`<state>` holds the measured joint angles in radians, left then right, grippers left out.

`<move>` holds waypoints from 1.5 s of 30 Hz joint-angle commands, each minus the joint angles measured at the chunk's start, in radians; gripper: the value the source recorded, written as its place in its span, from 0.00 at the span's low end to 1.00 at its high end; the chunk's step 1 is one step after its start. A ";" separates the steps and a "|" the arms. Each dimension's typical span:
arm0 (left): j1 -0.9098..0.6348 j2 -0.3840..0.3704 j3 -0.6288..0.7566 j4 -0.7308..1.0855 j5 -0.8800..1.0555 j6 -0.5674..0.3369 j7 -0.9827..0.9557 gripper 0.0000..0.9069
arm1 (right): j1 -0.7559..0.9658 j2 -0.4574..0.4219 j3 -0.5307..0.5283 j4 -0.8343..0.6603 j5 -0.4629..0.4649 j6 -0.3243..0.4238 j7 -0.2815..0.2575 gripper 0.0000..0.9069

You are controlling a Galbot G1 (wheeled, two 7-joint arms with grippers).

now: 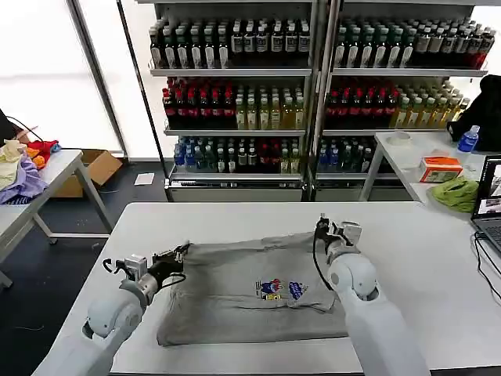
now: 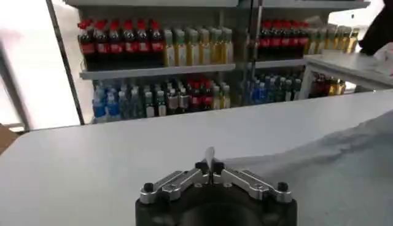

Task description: Fold and organize the clothes.

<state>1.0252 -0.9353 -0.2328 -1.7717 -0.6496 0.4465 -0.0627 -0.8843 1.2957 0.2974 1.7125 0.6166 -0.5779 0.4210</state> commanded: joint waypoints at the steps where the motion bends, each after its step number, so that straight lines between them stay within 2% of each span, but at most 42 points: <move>1: 0.190 0.007 -0.061 -0.120 0.057 -0.004 0.019 0.00 | -0.223 -0.023 0.061 0.163 0.037 0.000 0.013 0.00; 13: 0.335 -0.002 -0.121 -0.212 0.097 0.000 0.019 0.00 | -0.380 -0.067 0.109 0.313 0.041 -0.001 0.047 0.00; 22: 0.360 -0.021 -0.124 -0.237 0.128 0.002 0.025 0.00 | -0.485 -0.076 0.127 0.392 0.023 -0.001 0.052 0.00; 32: 0.356 -0.026 -0.138 -0.215 0.139 0.000 0.026 0.00 | -0.512 -0.088 0.180 0.408 0.032 -0.001 0.064 0.00; 45: 0.372 -0.036 -0.134 -0.222 0.171 0.000 0.053 0.00 | -0.539 -0.080 0.158 0.387 -0.006 -0.001 0.056 0.00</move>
<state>1.3856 -0.9665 -0.3649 -1.9809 -0.4963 0.4455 -0.0226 -1.4043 1.2151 0.4539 2.0965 0.6222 -0.5792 0.4779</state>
